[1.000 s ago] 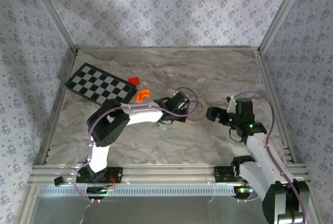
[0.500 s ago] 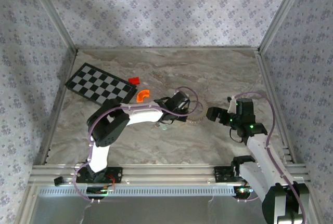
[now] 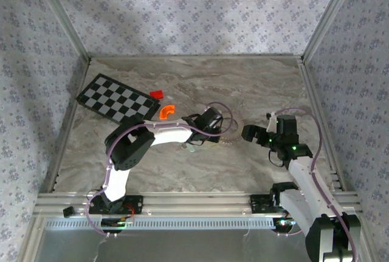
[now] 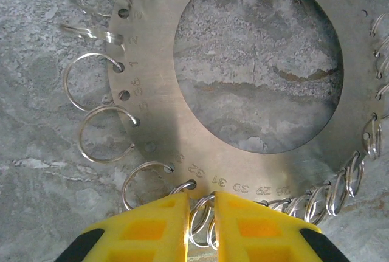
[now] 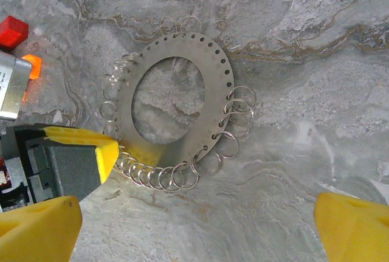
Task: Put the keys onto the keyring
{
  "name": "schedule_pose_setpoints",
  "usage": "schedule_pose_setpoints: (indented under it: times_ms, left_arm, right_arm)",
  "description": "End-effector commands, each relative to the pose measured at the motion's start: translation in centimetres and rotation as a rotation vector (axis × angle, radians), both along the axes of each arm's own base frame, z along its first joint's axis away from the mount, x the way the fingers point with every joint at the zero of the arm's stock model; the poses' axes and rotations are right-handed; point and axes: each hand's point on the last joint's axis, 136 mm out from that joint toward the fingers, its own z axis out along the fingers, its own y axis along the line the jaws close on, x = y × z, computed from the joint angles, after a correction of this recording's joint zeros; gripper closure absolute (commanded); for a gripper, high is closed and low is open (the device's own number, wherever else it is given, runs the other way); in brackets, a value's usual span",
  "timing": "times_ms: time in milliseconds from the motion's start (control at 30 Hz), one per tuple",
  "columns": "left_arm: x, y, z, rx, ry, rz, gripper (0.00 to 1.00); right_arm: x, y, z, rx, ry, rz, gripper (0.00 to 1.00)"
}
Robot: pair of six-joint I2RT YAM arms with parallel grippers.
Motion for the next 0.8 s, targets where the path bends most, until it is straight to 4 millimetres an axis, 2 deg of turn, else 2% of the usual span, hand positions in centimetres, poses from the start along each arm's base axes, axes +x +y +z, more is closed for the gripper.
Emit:
schedule_pose_setpoints:
  times_ms: [0,233,533,767]
  left_arm:
    - [0.1,-0.2,-0.7,0.010,0.016,0.015,0.81]
    - [-0.2,-0.2,-0.8,0.006,0.023,0.014,0.79]
    - [-1.5,-1.3,0.1,-0.033,0.034,-0.023,0.79]
    - [-1.4,-1.3,0.0,-0.035,0.035,-0.015,0.80]
  right_arm:
    - [-0.4,0.1,0.0,0.004,0.007,0.013,0.00]
    - [-0.4,0.0,0.0,0.005,0.008,0.012,0.00]
    - [-0.3,0.0,0.3,0.007,-0.001,0.011,0.00]
    - [-0.1,-0.1,0.5,0.004,-0.003,0.011,0.00]
